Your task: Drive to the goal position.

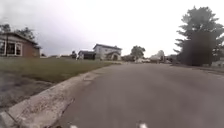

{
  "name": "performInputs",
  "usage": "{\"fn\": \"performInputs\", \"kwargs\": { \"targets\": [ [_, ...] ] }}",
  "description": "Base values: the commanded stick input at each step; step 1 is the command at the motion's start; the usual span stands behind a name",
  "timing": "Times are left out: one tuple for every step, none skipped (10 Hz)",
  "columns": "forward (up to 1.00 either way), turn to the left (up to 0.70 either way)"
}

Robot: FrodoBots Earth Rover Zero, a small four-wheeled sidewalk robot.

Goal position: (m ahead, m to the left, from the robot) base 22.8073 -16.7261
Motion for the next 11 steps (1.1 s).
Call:
{"fn": "performInputs", "kwargs": {
  "targets": [
    [1.00, 0.00],
    [1.00, -0.02],
    [1.00, -0.02],
    [1.00, -0.02],
    [1.00, -0.02],
    [1.00, -0.02],
    [1.00, -0.02],
    [1.00, -0.02],
    [1.00, -0.02],
    [1.00, -0.02],
    [1.00, -0.03]
  ]
}}
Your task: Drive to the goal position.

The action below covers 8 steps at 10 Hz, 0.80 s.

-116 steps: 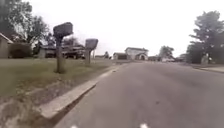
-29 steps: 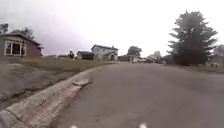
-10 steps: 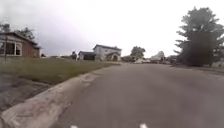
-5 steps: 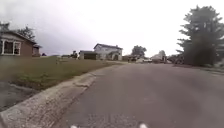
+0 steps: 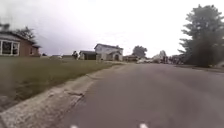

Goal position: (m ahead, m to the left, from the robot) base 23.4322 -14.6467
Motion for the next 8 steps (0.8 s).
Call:
{"fn": "performInputs", "kwargs": {
  "targets": [
    [1.00, -0.13],
    [1.00, -0.28],
    [1.00, -0.37],
    [1.00, -0.37],
    [1.00, -0.37],
    [1.00, -0.37],
    [1.00, 0.00],
    [1.00, 0.00]
  ]
}}
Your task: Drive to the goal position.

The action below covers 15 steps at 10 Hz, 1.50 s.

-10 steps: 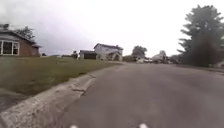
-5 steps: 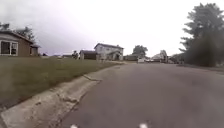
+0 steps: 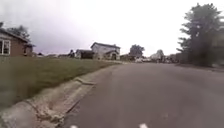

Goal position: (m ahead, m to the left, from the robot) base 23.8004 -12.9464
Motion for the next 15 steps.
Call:
{"fn": "performInputs", "kwargs": {
  "targets": [
    [1.00, 0.00],
    [1.00, 0.00],
    [1.00, 0.00],
    [1.00, 0.00],
    [1.00, 0.00],
    [1.00, 0.00],
    [1.00, 0.00],
    [1.00, 0.00],
    [1.00, 0.00],
    [1.00, 0.00],
    [1.00, 0.00],
    [1.00, 0.00],
    [1.00, 0.00],
    [1.00, 0.00],
    [1.00, 0.00]
  ]
}}
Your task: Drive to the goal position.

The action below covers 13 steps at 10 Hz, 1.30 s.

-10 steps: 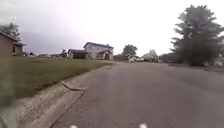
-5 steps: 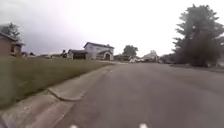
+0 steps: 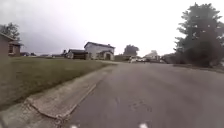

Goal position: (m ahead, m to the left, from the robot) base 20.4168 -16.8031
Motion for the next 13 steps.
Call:
{"fn": "performInputs", "kwargs": {
  "targets": [
    [1.00, 0.00],
    [1.00, 0.00],
    [1.00, 0.00],
    [1.00, 0.00],
    [1.00, 0.00],
    [1.00, 0.00],
    [1.00, 0.00],
    [1.00, 0.00],
    [1.00, 0.00],
    [1.00, 0.00],
    [1.00, 0.00],
    [1.00, -0.04],
    [1.00, -0.15]
  ]
}}
